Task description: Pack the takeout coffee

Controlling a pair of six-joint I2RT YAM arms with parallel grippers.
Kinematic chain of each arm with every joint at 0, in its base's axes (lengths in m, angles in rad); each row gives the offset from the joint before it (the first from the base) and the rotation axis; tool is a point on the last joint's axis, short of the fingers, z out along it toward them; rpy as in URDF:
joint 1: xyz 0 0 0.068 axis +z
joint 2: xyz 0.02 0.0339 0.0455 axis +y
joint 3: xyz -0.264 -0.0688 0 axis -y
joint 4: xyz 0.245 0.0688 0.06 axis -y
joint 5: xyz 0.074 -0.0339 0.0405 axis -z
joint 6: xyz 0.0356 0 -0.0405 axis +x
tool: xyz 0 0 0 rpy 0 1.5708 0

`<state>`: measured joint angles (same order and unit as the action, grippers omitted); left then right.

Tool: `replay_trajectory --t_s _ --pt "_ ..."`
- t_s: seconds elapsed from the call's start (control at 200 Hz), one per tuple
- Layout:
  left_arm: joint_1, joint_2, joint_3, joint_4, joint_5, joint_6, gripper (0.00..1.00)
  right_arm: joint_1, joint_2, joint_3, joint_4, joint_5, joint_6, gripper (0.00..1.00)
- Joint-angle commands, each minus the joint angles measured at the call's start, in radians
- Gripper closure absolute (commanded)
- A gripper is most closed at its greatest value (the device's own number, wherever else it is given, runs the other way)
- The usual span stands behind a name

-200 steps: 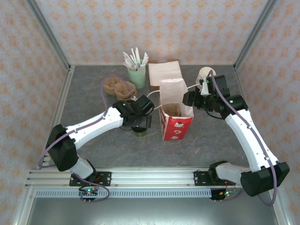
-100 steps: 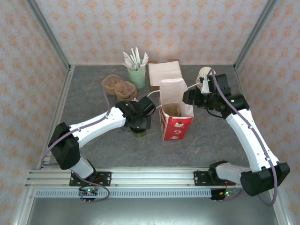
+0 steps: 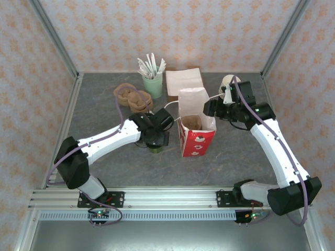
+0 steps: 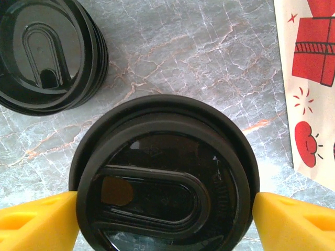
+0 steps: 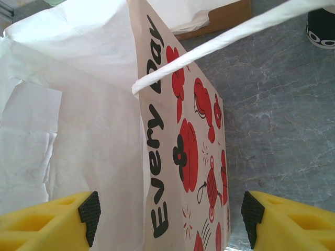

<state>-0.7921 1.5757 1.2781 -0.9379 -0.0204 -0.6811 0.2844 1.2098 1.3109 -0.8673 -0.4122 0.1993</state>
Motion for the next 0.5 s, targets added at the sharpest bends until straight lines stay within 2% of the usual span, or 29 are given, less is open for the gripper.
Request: replay_trajectory --t_s 0.0,0.495 --pt "-0.005 0.009 0.021 -0.044 0.004 -0.022 0.15 -0.007 -0.005 0.013 0.007 0.003 -0.02 0.26" --pt "-0.005 0.043 -0.011 -0.022 -0.013 -0.02 0.17 -0.01 -0.009 0.0 0.01 0.0 -0.023 0.26"
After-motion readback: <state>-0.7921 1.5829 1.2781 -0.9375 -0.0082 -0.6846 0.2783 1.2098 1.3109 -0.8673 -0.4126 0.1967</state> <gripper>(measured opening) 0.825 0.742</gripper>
